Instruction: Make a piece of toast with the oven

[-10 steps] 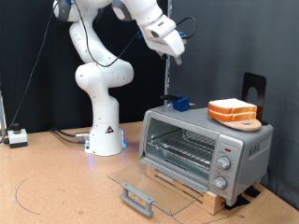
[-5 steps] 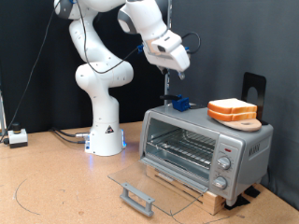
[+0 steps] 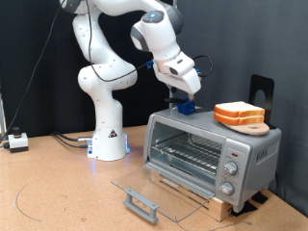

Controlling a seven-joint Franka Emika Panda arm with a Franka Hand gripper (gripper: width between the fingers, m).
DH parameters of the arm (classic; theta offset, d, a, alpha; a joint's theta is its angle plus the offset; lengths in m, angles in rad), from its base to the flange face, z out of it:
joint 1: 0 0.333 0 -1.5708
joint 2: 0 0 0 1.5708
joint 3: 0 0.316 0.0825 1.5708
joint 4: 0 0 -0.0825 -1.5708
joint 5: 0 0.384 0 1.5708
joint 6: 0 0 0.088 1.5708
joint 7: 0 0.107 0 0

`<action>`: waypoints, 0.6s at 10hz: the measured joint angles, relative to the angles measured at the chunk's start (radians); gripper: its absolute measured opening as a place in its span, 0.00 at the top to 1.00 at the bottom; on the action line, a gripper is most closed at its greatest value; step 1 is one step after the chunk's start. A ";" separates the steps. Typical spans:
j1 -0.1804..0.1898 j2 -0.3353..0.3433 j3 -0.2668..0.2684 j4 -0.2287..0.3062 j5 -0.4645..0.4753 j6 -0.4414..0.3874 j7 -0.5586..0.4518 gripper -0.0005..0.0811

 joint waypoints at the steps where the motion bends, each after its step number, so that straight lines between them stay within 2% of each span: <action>1: 0.009 0.019 0.005 -0.001 0.007 0.020 -0.017 0.00; 6: 0.039 0.075 0.038 -0.002 0.018 0.078 -0.054 0.00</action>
